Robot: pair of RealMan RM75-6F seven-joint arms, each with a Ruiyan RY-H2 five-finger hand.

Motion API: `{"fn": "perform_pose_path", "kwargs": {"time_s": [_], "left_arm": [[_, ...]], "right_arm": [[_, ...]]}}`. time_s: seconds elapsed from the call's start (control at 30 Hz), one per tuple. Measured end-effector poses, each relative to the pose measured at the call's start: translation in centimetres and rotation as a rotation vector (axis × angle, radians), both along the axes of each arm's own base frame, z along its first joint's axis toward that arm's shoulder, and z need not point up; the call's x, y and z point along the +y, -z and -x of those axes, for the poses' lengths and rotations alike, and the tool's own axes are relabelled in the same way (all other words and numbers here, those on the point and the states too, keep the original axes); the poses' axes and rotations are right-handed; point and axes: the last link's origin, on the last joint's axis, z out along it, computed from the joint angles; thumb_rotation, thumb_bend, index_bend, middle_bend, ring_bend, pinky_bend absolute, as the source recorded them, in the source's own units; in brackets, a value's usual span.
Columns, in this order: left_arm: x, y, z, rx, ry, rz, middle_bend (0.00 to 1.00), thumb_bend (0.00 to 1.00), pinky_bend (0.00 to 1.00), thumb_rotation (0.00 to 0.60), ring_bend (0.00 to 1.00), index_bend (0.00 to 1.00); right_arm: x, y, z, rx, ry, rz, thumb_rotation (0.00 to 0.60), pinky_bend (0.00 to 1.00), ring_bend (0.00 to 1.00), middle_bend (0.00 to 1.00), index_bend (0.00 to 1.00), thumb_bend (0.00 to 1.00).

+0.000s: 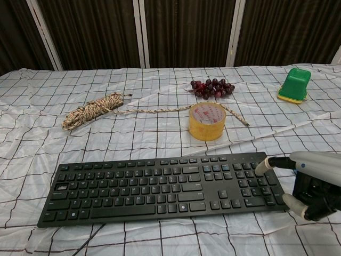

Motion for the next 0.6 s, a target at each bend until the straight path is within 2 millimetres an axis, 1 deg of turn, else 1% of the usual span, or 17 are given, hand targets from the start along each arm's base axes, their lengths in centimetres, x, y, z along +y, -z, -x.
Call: {"fn": "perform_pose_path", "kwargs": {"time_s": [0.2, 0.6], "left_arm": [[0.0, 0.0, 0.0, 0.0, -0.002, 0.0, 0.0, 0.11, 0.0, 0.6, 0.0, 0.0], [0.0, 0.0, 0.0, -0.001, -0.001, -0.003, 0.0, 0.11, 0.0, 0.6, 0.0, 0.0]], "right_arm": [[-0.3, 0.4, -0.2, 0.006, 0.011, -0.01, 0.6, 0.78, 0.91, 0.94, 0.09, 0.61], [-0.8, 1.6, 0.2, 0.025, 0.058, -0.025, 0.6, 0.78, 0.91, 0.94, 0.09, 0.61]]}}
